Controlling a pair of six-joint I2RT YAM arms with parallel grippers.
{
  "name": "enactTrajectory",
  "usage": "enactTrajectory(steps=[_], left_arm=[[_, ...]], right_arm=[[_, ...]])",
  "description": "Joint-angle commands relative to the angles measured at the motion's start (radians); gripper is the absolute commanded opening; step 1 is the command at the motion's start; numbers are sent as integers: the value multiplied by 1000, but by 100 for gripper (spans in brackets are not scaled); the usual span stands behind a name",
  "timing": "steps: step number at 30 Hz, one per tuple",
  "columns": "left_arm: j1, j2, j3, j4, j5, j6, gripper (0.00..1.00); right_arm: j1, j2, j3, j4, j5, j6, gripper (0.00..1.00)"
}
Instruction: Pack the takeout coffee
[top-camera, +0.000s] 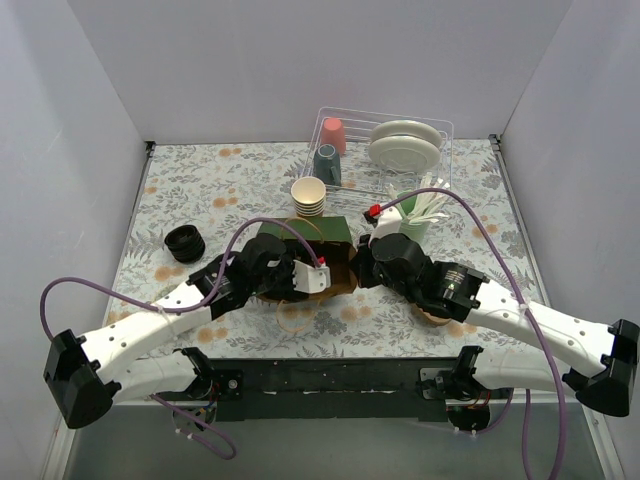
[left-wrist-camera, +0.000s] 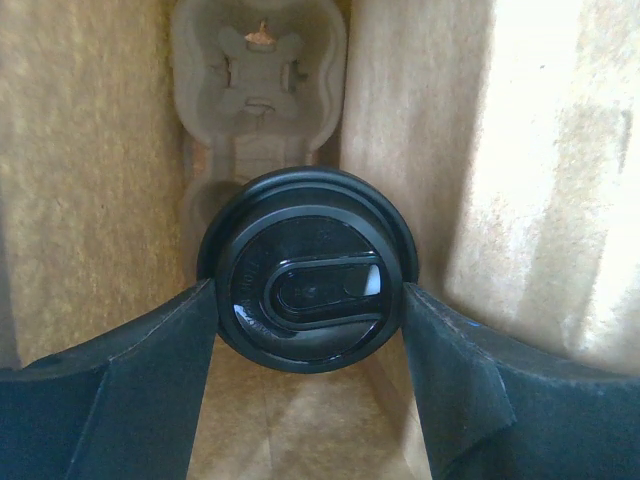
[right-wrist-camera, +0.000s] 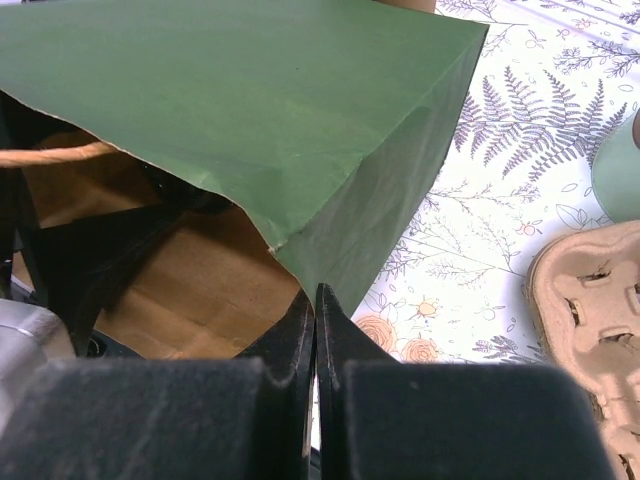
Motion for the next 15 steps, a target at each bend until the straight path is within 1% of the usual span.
enactTrajectory(steps=[1, 6, 12, 15], left_arm=[[3, -50, -34, 84, -41, 25, 0], [18, -70, -41, 86, -49, 34, 0], [20, -77, -29, 93, -41, 25, 0], [20, -93, -44, 89, -27, 23, 0]], right_arm=[[3, -31, 5, 3, -12, 6, 1], [-1, -36, 19, -17, -45, 6, 1], [-1, -51, 5, -38, -126, 35, 1], [-1, -89, -13, -48, -118, 51, 1]])
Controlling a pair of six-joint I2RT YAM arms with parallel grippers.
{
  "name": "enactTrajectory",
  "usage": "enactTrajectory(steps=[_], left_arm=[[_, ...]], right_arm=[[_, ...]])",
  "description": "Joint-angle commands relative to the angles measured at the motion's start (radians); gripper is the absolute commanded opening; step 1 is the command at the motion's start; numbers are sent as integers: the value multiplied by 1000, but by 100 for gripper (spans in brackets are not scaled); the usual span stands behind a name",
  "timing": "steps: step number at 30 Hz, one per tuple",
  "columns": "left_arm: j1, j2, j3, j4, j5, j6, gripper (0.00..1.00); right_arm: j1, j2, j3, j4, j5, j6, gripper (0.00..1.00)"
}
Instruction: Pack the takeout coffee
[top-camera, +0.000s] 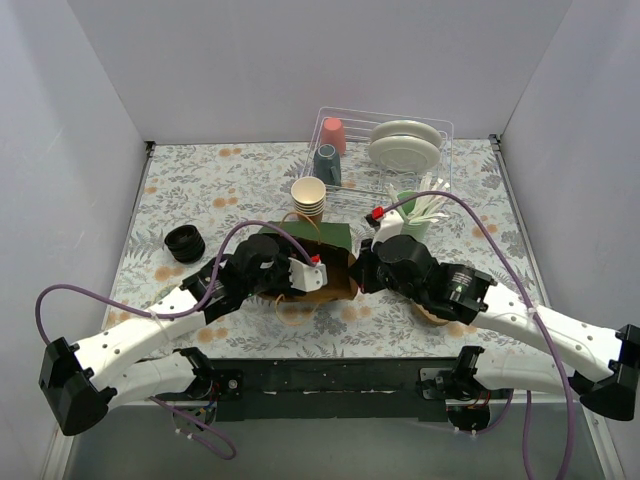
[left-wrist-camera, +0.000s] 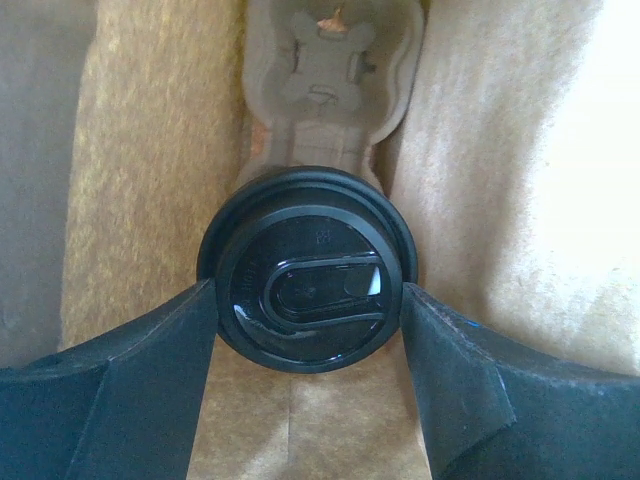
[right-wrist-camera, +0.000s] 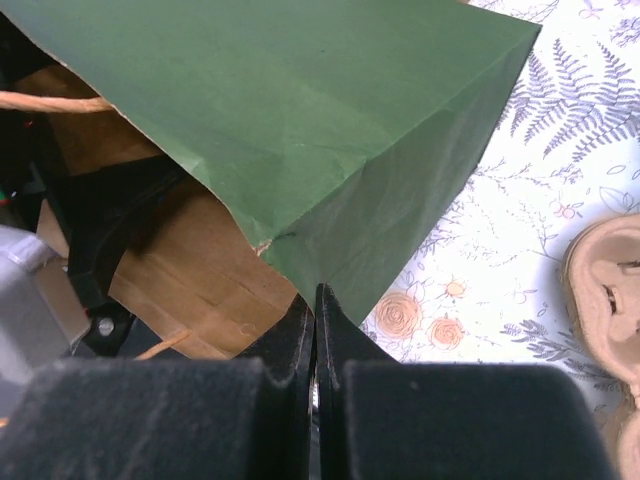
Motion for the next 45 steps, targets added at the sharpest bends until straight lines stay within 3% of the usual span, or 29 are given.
enactTrajectory(steps=[1, 15, 29, 45], left_arm=[[9, -44, -4, 22, 13, 0, 0], [14, -22, -52, 62, 96, -56, 0], [20, -14, -119, 186, 6, 27, 0], [39, -10, -187, 281, 44, 26, 0]], right_arm=[[1, -63, -12, -24, -19, 35, 1], [1, -108, -86, 19, -80, 53, 1], [1, -120, -81, 9, -94, 64, 1], [1, -83, -55, 24, -137, 81, 1]])
